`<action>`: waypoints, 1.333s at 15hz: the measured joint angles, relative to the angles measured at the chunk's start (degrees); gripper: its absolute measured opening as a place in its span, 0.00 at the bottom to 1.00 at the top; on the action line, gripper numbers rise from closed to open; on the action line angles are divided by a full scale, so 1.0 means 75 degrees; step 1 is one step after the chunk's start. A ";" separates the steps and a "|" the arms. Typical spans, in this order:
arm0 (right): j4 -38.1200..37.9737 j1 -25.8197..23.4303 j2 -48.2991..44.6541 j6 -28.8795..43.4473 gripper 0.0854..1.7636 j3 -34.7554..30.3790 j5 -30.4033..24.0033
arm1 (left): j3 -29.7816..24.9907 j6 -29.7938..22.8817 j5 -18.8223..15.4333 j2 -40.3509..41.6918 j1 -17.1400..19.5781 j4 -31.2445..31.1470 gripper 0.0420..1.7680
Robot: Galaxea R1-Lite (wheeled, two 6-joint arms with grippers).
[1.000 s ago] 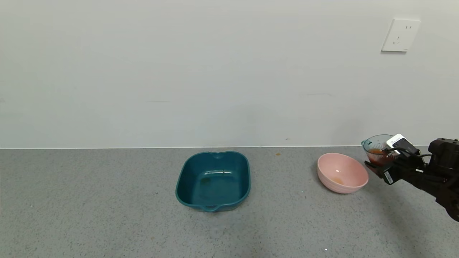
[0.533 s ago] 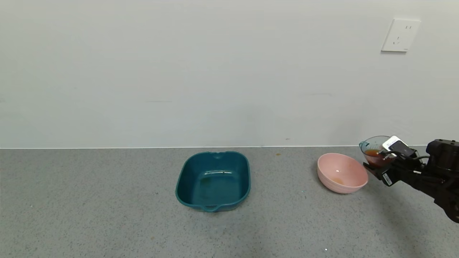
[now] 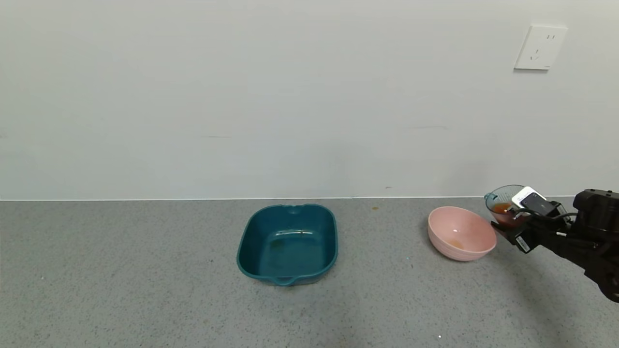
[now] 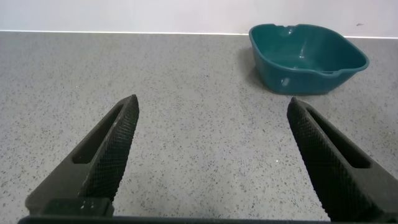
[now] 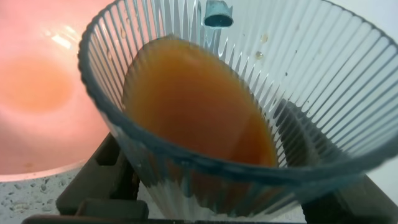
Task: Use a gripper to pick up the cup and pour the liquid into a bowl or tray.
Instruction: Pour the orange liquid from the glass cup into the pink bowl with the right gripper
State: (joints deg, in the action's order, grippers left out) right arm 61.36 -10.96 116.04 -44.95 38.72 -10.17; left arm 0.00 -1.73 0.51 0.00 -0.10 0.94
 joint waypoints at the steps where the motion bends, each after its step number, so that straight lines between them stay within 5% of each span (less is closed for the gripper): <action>1: -0.0005 0.0003 0.0000 -0.0070 0.78 0.0016 0.0005 | 0.0000 0.0000 0.0000 0.0000 0.0000 0.0000 0.97; 20: -0.0049 0.0026 0.0099 -0.1926 0.78 0.0114 0.0574 | 0.0000 0.0000 0.0000 0.0000 0.0000 0.0000 0.97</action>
State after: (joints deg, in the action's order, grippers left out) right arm 60.99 -10.76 116.79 -59.39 39.57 -5.86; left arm 0.00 -1.73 0.51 0.00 -0.10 0.94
